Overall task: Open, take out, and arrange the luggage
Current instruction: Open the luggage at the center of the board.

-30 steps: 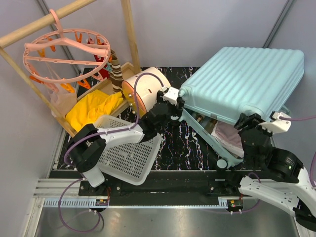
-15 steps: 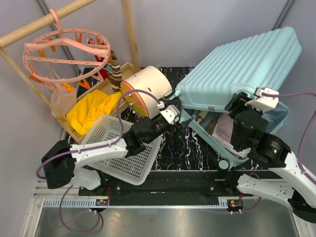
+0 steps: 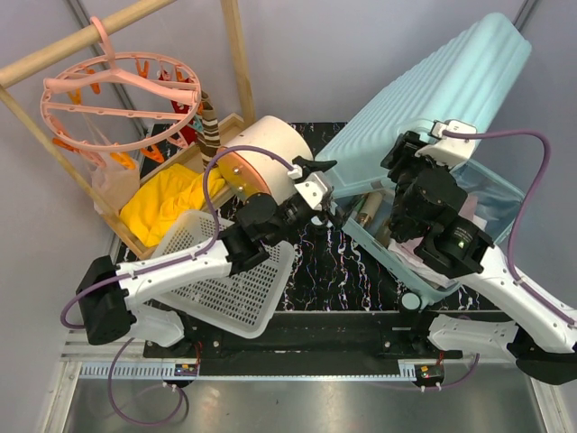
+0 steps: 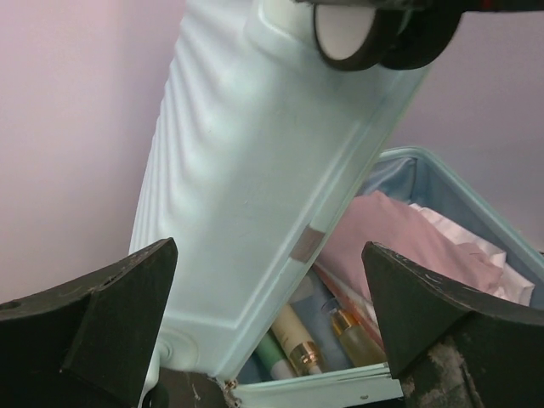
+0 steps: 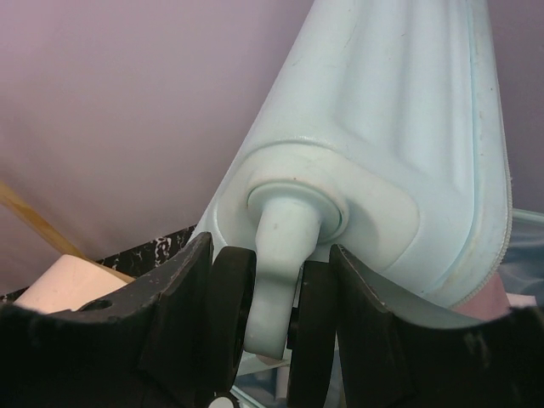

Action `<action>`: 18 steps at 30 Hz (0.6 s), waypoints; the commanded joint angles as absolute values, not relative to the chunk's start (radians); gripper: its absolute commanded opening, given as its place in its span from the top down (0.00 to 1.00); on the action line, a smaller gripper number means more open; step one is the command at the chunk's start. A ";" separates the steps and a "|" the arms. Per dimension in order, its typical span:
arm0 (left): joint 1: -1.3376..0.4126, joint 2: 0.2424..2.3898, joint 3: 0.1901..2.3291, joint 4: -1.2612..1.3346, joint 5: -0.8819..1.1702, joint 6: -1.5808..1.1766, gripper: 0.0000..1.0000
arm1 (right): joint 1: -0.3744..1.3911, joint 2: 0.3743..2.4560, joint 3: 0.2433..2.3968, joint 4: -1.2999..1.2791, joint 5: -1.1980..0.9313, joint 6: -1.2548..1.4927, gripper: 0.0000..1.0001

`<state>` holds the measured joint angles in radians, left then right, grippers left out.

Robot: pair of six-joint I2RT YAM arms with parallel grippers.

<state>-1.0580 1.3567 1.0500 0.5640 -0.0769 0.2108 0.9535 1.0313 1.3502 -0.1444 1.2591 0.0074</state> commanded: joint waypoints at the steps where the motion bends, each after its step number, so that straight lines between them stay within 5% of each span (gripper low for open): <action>1: -1.055 1.362 1.156 0.643 -0.005 0.230 0.01 | 0.974 1.048 1.399 -0.046 0.916 -0.037 1.00; 10: -1.057 1.486 1.252 0.736 0.060 0.239 0.01 | 0.974 1.089 1.401 -0.046 0.753 0.035 1.00; 18: -1.095 1.529 1.221 0.893 -0.118 0.339 0.01 | 0.974 1.146 1.393 -0.031 0.703 0.087 1.00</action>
<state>-1.0733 1.5295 1.2137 0.6952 -0.0128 0.2653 0.9482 1.0988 1.3914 -0.0250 1.0218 0.0444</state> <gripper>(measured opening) 0.987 0.584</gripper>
